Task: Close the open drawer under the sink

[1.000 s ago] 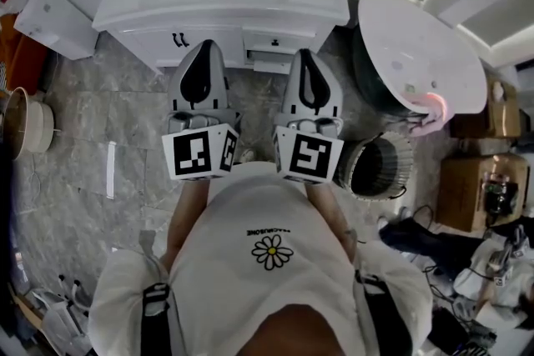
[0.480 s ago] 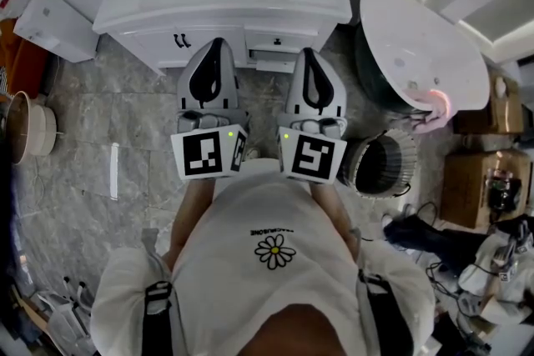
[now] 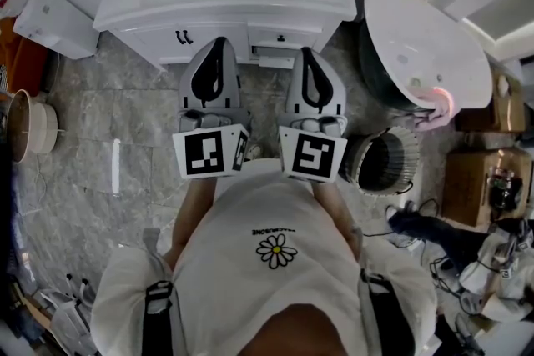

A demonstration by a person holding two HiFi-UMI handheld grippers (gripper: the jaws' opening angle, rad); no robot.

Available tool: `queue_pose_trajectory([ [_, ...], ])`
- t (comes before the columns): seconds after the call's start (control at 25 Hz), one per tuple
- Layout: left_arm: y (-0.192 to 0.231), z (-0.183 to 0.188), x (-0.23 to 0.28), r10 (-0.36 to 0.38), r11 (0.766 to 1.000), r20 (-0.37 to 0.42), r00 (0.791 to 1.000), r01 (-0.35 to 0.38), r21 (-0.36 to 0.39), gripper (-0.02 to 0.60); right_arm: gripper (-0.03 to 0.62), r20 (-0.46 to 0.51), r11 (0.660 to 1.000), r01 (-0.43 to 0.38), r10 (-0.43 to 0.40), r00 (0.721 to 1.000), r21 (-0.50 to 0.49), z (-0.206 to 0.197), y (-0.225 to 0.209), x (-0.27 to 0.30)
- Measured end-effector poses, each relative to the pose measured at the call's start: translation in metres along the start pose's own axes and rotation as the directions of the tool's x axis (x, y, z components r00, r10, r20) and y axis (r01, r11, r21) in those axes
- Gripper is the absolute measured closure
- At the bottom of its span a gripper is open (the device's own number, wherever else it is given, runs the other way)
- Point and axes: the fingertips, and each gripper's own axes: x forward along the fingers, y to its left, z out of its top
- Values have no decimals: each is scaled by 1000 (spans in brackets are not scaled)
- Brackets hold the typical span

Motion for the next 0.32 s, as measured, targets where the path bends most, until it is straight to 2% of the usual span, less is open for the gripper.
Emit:
queue_pose_trajectory([
  [0.32, 2, 2, -3, -1, 1000, 14, 1000, 1, 18, 561, 565, -14, 1000, -9, 9, 1000, -11, -4, 6, 1],
])
